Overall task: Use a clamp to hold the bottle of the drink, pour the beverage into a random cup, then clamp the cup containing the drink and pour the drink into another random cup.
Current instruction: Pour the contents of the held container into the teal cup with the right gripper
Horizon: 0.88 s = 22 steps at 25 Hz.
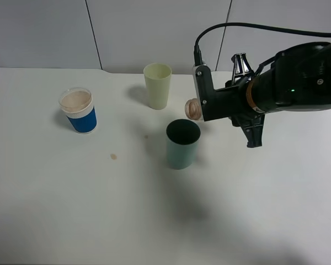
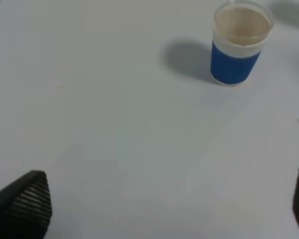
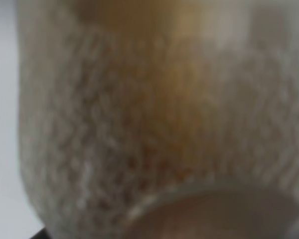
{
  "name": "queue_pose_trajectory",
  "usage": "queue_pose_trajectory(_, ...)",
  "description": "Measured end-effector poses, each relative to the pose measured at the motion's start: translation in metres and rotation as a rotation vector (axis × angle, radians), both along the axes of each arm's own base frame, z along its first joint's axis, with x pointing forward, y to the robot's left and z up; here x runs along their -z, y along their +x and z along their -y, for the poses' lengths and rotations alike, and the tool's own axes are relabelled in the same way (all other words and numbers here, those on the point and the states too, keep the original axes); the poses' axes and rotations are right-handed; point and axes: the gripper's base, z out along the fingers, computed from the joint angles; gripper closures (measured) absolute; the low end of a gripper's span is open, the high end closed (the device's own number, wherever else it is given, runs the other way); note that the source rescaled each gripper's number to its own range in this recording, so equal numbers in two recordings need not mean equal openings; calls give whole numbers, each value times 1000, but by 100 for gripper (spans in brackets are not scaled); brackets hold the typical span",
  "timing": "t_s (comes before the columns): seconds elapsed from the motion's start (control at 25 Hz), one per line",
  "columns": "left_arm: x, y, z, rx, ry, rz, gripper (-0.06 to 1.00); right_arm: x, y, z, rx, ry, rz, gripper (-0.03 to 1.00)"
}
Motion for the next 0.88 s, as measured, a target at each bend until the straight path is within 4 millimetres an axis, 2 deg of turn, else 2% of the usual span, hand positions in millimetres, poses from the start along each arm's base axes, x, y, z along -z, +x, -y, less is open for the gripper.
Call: queue_pose_trajectory(0.88,0,0,0,0,0,0,1,0,-3,1,14,-69,10,95)
